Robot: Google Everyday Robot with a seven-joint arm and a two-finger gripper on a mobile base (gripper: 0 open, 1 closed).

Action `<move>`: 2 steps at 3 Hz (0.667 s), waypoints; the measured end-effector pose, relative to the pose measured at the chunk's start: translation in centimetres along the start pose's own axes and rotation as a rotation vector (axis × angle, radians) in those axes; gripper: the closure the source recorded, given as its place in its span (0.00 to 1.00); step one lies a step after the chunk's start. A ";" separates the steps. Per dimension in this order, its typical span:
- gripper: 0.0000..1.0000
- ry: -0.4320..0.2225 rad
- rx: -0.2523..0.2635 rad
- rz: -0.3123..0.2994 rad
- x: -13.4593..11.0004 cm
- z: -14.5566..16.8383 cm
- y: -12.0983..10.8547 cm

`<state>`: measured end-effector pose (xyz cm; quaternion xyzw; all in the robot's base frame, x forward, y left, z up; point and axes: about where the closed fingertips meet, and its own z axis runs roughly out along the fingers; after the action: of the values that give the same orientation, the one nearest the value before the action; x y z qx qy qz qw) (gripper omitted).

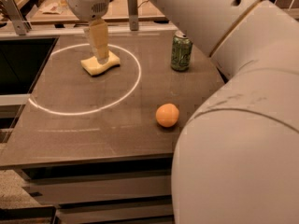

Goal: Move sponge near green can

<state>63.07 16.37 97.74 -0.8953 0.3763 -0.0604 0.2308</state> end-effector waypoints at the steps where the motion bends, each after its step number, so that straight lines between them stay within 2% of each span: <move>1: 0.00 0.000 0.000 0.000 0.0 0.0 0.0; 2: 0.00 0.018 0.008 0.049 0.2 -0.7 0.6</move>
Offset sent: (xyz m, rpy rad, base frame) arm -0.0113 -0.0233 0.0113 0.0221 0.0025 -0.1432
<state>62.67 15.62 98.09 -0.8842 0.3999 -0.0643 0.2326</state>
